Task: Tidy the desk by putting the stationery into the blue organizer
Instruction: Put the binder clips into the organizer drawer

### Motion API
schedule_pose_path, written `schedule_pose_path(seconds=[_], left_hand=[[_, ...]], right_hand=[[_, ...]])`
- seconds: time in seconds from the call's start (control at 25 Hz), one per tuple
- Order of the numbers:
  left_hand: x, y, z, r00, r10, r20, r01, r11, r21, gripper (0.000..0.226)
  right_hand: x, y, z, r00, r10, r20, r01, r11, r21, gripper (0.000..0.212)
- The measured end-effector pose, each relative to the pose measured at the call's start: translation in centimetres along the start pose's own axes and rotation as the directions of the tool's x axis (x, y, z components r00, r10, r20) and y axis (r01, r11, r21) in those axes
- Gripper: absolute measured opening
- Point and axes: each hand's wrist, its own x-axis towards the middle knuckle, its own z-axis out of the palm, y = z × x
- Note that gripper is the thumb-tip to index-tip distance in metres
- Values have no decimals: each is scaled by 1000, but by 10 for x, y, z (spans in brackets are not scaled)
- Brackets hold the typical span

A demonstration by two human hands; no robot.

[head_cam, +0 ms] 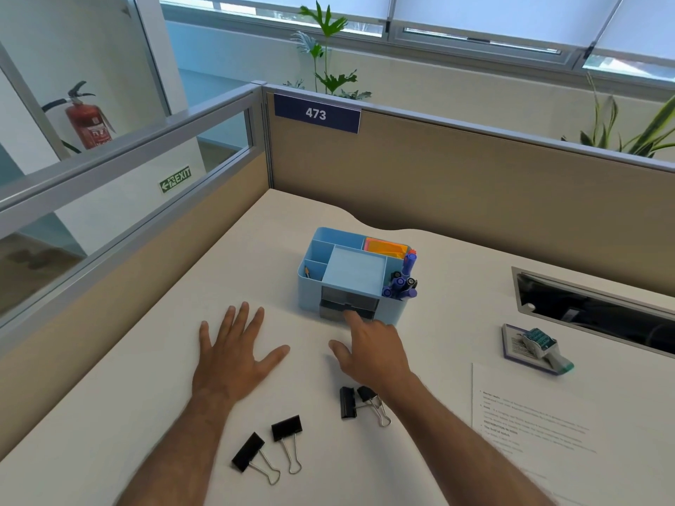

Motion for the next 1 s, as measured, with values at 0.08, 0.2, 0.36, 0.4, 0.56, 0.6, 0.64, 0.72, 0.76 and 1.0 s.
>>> schedule_pose_path(seconds=[0.08,0.2,0.36,0.4,0.56,0.6,0.64,0.72,0.76,1.0], left_hand=[[0,0,0,1000,3,-1,-3,1000,-3,99],[0,0,0,1000,5,6,-5,1000,-2,99],[1,0,0,1000,7,2,-7,1000,-1,99],[1,0,0,1000,8,1,-8,1000,1,98],[2,-2,3,1000,17,-17,-17,1000,-13,100],[2,-2,3,1000,17,-21,-17,1000,-15,100],[2,-2,3,1000,17,-20,-17,1000,-11,100],[2,-2,3,1000,17,-13,-17,1000,-8,102],[2,-2,3,1000,17,-14,-17,1000,-17,102],[0,-2,2,1000,14,-15,-14,999,-50,105]], right_hand=[[-6,-2,0,1000,-9,-4,9,1000,1,50],[-14,-5,-2,1000,-1,16,1,1000,-6,49],[-24,-12,-3,999,-1,37,1,1000,9,51],[-26,-13,-3,999,-2,37,1,1000,19,52],[-32,-14,0,1000,-14,20,14,999,30,51],[-33,-13,0,999,-23,23,23,999,27,52],[-34,-13,1,999,-31,28,30,999,30,53],[-36,-10,-2,999,-21,24,19,994,105,55],[-37,-6,-4,1000,9,-5,-8,983,181,55],[-64,30,-7,923,373,-99,-280,823,494,35]])
